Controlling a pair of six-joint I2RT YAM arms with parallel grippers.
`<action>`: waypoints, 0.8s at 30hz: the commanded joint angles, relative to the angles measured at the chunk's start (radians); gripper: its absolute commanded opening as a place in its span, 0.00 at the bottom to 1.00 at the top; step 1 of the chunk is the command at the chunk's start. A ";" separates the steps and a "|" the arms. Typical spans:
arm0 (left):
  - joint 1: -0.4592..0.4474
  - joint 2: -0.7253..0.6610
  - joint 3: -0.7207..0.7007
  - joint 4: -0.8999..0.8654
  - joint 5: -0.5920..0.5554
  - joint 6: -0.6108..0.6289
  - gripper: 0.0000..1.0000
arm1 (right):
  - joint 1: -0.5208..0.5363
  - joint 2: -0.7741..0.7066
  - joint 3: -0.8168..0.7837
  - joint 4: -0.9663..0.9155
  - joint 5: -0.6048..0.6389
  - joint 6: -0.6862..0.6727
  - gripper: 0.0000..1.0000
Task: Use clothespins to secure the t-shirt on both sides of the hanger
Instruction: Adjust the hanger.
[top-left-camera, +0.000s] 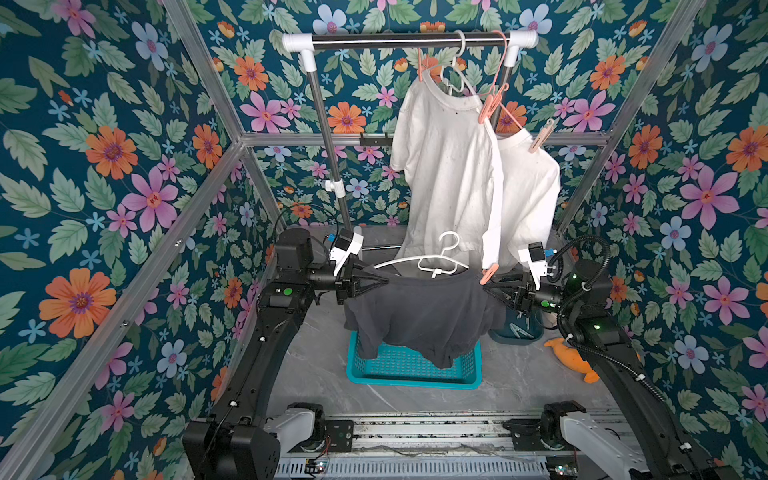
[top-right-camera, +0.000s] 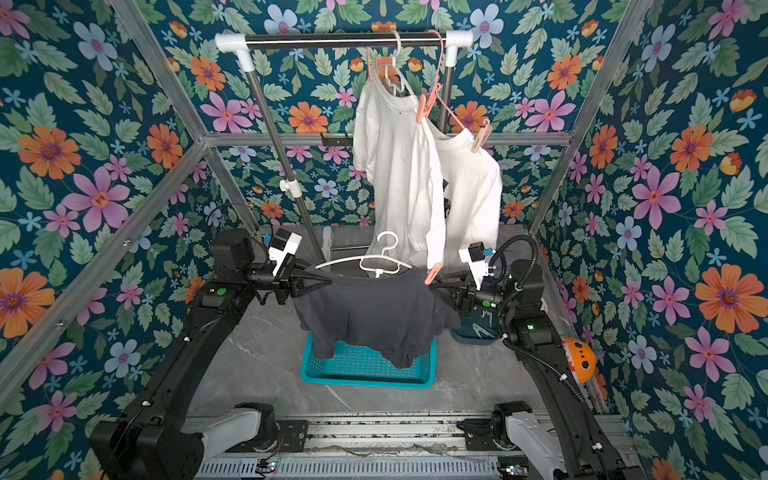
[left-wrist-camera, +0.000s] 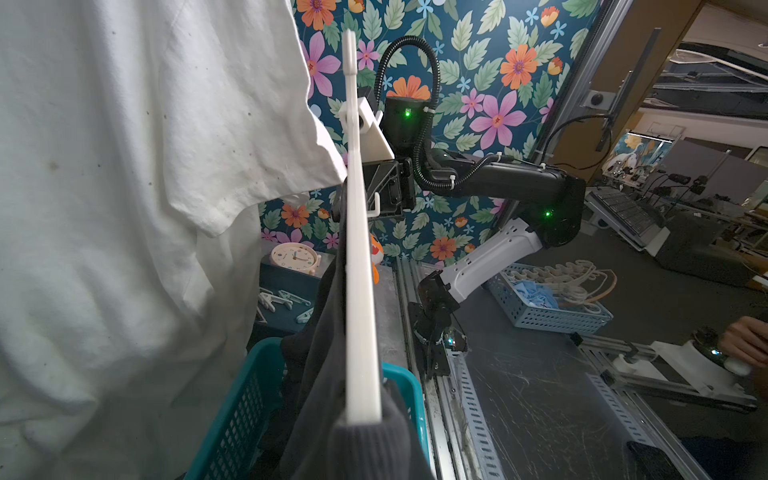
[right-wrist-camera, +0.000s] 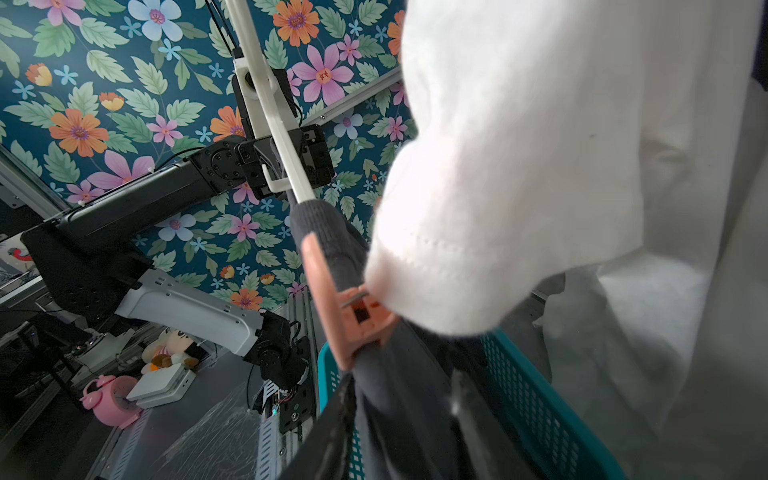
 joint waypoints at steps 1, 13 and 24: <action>-0.002 -0.005 0.007 0.010 0.032 0.012 0.00 | 0.001 0.009 0.008 0.015 -0.043 -0.003 0.37; -0.007 0.006 0.009 0.004 0.012 0.009 0.09 | 0.001 -0.013 -0.037 0.116 0.025 0.004 0.07; -0.009 0.006 0.009 0.004 -0.007 0.004 0.34 | 0.009 -0.073 -0.087 0.199 0.104 -0.069 0.00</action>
